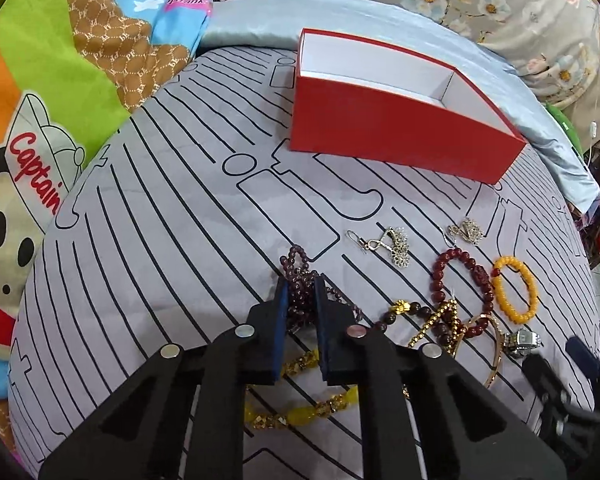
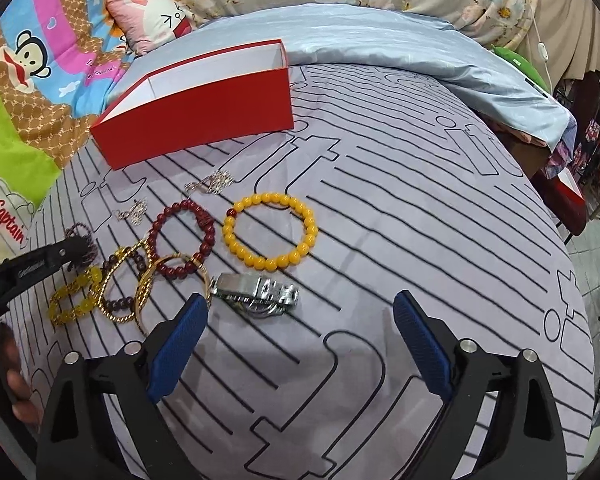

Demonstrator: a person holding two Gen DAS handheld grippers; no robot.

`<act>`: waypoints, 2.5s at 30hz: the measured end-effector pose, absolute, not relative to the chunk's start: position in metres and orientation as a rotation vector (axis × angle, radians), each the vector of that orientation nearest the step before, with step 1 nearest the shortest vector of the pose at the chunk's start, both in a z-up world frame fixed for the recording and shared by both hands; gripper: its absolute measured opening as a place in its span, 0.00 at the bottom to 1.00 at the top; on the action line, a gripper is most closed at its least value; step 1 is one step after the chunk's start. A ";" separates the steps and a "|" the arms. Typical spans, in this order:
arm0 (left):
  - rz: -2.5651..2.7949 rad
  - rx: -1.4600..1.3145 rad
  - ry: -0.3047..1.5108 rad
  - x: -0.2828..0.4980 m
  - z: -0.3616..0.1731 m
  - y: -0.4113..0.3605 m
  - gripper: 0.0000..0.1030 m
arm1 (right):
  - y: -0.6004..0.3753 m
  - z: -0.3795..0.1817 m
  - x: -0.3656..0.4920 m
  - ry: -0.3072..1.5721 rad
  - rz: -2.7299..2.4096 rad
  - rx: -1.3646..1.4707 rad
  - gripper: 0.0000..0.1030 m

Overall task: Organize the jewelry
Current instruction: 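Grasp the orange bead bracelet with the right tool while the left tool holds the garnet bracelet, then carry both bracelets into the red box and open both tools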

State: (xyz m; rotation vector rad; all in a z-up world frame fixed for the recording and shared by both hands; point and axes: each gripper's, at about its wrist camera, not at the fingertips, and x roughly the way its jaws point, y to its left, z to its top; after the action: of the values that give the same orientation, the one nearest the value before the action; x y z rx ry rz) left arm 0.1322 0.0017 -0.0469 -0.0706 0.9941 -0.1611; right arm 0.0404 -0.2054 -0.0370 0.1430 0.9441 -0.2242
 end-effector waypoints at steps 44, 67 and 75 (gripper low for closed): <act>-0.217 -0.092 0.979 0.127 -0.035 0.004 0.12 | -0.221 -0.041 0.099 0.943 -0.169 0.133 0.07; -0.321 -0.061 0.795 0.135 0.070 -0.003 0.12 | -0.215 0.079 0.093 0.721 0.011 0.167 0.07; -0.336 -0.020 0.772 0.223 0.083 -0.032 0.12 | -0.210 0.091 0.183 0.717 0.086 0.158 0.07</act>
State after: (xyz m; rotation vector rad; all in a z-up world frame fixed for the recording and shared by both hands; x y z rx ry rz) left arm 0.2226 -0.0317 0.0825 -0.0198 0.7718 -0.3362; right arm 0.1825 -0.2099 0.0911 0.1580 0.7170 0.0855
